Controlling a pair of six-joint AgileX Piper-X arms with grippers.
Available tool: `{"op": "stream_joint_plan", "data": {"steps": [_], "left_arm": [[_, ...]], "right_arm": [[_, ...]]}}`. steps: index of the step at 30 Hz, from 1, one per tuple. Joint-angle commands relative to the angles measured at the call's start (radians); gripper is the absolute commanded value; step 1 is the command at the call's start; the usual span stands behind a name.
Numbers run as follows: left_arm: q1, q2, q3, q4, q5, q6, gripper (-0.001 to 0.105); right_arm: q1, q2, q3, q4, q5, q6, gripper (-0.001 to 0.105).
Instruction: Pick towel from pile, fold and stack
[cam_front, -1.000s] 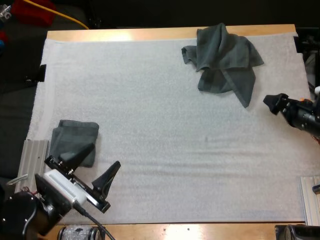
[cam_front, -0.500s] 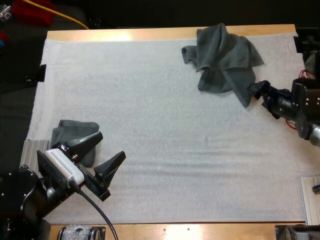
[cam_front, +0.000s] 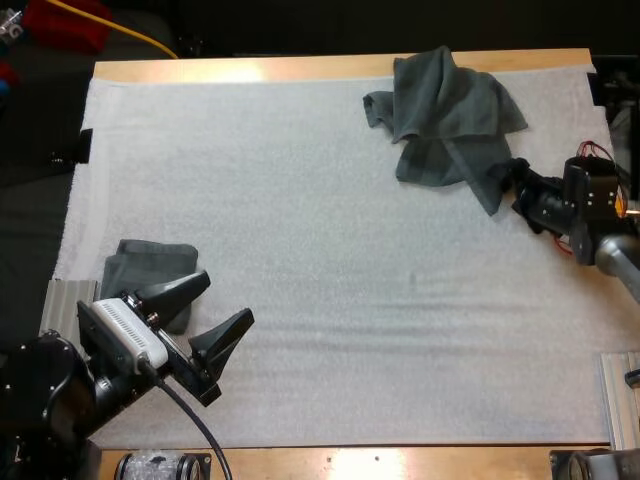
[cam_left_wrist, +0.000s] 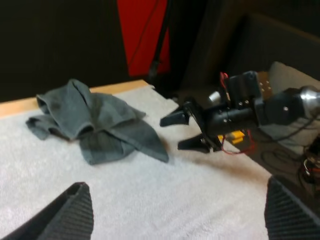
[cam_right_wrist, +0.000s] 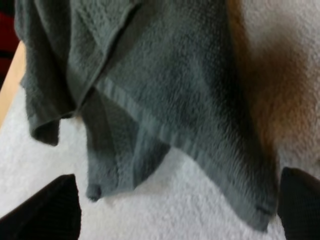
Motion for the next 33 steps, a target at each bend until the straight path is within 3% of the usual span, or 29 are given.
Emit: {"op": "stream_joint_plan", "data": {"steps": [1, 18, 20, 31, 33], "left_arm": [[-0.006, 0.003, -0.008, 0.003, 0.011, -0.008, 0.069], [-0.006, 0.003, -0.008, 0.003, 0.014, -0.008, 0.069], [-0.006, 0.003, -0.008, 0.003, 0.014, -0.008, 0.069], [-0.006, 0.003, -0.008, 0.003, 0.014, -0.008, 0.069], [-0.006, 0.003, -0.008, 0.003, 0.014, -0.008, 0.069]], "right_arm": [[0.003, 0.022, -0.025, -0.016, 0.001, 0.002, 0.078], [0.06, 0.184, -0.101, -0.016, -0.021, -0.017, 0.078], [0.079, 0.191, -0.105, -0.016, -0.025, -0.027, 0.073], [0.109, 0.183, -0.105, -0.016, 0.0, -0.005, 0.002], [0.109, 0.173, -0.105, -0.016, 0.022, -0.005, 0.001]]}}
